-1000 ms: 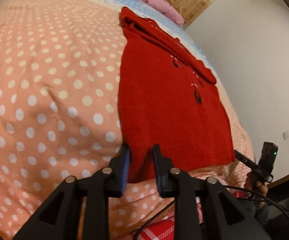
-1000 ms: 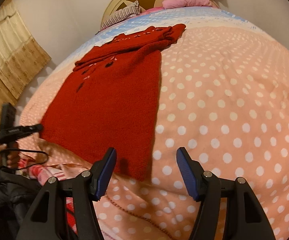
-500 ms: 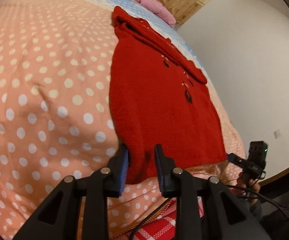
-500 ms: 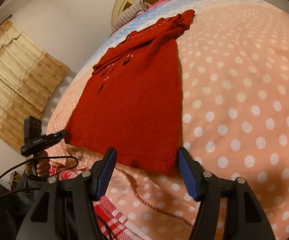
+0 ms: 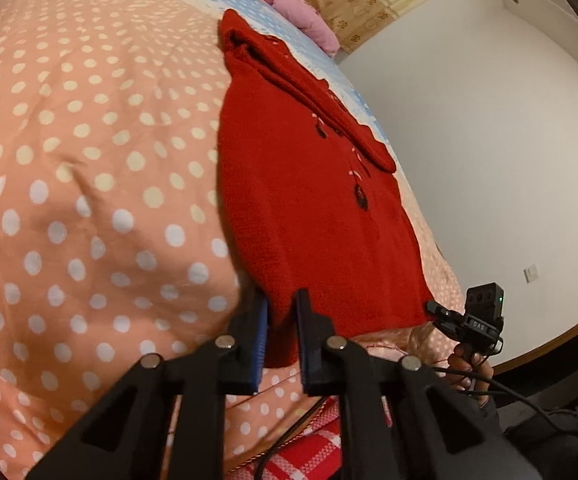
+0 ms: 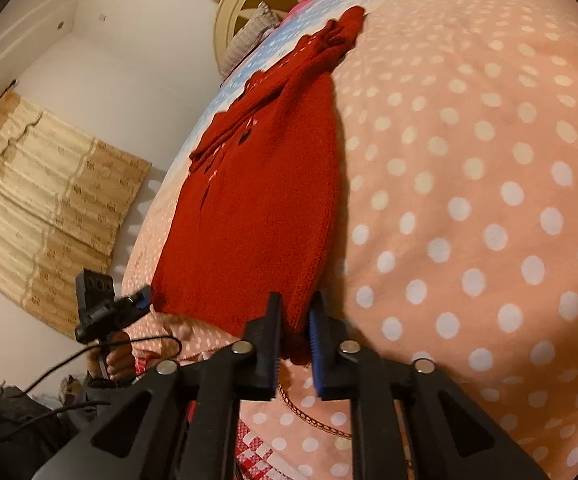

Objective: Fold small clothes
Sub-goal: 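Grasp the hem with the right gripper while the left gripper holds it, then lift the hem with both grippers and fold it over toward the collar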

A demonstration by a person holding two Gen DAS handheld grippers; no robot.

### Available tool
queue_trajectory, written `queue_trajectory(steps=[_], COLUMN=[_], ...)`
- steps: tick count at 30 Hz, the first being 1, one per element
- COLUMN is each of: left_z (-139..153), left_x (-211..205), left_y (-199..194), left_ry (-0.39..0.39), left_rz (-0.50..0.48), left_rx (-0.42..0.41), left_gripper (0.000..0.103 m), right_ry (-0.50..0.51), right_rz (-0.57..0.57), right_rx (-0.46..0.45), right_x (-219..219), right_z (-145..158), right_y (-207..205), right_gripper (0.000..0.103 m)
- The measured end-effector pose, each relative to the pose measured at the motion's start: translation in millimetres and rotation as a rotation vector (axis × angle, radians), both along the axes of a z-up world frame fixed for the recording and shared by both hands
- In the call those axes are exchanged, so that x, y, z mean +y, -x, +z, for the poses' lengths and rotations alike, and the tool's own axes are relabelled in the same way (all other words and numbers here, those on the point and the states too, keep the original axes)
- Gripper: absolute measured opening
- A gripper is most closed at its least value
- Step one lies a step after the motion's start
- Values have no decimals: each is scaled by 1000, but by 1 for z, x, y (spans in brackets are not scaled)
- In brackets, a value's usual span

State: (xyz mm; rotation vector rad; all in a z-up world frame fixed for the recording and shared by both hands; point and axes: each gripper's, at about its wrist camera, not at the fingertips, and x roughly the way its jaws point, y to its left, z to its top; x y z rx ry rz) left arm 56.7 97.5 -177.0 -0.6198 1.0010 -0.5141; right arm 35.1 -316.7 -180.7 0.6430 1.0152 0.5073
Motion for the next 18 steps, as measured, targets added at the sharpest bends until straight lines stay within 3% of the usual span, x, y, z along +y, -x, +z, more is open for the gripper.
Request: queue_trajectory(steps=[3,5,7,11,13,16,17,18], left_z=[4,1,-5,-9,-9,-10,-10,-11], left_x=[-2,-6,-6,-1,-1,-2,-3,-5], left_y=[1,1,0,-1,1,2,2,1], left_ry=[-15,-19,-33,12,28,62,55,43], left_rz=[-18,-19,-2,7,3,-25,-31,-34], left_rx=[-17,-13,15,36,32,48,62,73], left_gripper=[13,13,20,25,31,50,61,64], right_ry=[-41,-4,-10,-4,-10,-33,-35,-38], right_rz=[-17,-27,-23,-15,-17,-27,-27,-25], right_rx=[-20,-25,-8,4,9,20,18,17], right_x=[-11,-10,-10,-7,-8,-11,-12,-14], right_z=[5,6,1,-5,-4,-7,-7,-8], right_y=[2,2,1,0,-1,-1,0,1], right_gripper=[9,9,9,10,10,10,10,10])
